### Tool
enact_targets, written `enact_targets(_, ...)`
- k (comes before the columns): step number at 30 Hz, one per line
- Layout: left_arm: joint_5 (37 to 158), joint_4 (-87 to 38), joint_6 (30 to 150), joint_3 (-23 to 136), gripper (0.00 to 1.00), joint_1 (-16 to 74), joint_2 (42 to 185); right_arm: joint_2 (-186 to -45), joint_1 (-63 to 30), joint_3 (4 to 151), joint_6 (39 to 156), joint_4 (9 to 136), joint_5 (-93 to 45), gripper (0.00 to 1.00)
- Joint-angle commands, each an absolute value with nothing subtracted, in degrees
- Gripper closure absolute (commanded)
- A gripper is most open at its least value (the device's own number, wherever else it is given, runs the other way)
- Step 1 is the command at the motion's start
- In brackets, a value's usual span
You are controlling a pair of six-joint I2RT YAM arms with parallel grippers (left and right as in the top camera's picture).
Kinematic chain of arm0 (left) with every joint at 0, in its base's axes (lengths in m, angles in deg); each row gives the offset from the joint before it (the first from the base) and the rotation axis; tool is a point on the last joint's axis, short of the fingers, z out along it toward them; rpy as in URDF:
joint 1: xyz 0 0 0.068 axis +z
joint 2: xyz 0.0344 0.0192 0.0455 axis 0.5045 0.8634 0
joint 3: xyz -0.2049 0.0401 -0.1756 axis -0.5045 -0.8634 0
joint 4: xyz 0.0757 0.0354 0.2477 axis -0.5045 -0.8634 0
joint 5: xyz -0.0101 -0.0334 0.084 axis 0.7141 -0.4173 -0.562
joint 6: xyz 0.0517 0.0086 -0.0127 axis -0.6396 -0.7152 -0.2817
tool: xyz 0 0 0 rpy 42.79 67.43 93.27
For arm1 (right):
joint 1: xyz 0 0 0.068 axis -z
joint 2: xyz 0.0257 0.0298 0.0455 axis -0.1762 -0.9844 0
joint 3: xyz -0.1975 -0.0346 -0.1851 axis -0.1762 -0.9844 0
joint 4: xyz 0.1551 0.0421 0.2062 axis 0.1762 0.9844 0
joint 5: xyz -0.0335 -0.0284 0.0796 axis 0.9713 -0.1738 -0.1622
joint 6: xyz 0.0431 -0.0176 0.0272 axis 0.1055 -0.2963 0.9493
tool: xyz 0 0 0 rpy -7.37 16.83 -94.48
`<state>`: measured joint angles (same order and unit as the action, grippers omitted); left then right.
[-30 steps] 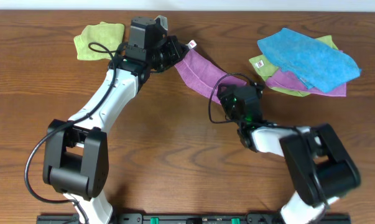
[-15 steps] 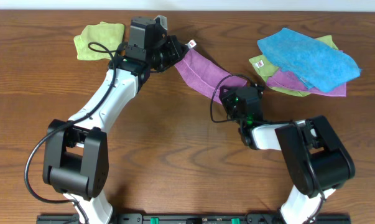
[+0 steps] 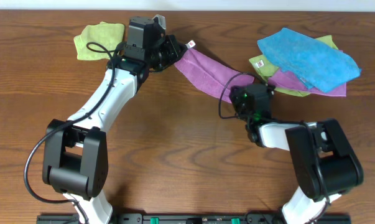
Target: Fold the cloth
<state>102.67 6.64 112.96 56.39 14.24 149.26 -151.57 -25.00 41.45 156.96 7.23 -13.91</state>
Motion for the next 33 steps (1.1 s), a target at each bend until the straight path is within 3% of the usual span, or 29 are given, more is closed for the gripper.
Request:
enact_targets(1,101.23,6.88,111.96,57.98,0.94,14.57,149.24,-149.38,-23.01,40.81,156.41,7.49,-10.7,0.9)
enact_targets(4,100.99,6.9,112.35,57.98,0.94,14.57,149.24,-149.27,-22.53,40.83,156.41,7.45,-11.42,0.98)
enact_targets(10,101.01,6.77,112.35,57.98,0.94,14.51,149.24,-149.27,-23.49,40.9,155.69,5.0,-11.57,0.98)
enact_targets(16,101.27,5.52,112.09,57.98,0.94,14.53,149.24,-146.87,-23.73,43.54,147.82,-0.73,-16.82,0.98)
enact_targets(29,104.88,14.83,115.63,57.98,0.94,17.22,149.22,-142.17,-24.04,59.94,135.02,15.14,-37.52,0.98)
enact_targets(33,106.3,14.86,115.78,57.98,0.94,20.67,149.22,-142.17,-24.04,69.62,127.59,27.45,-40.12,0.99)
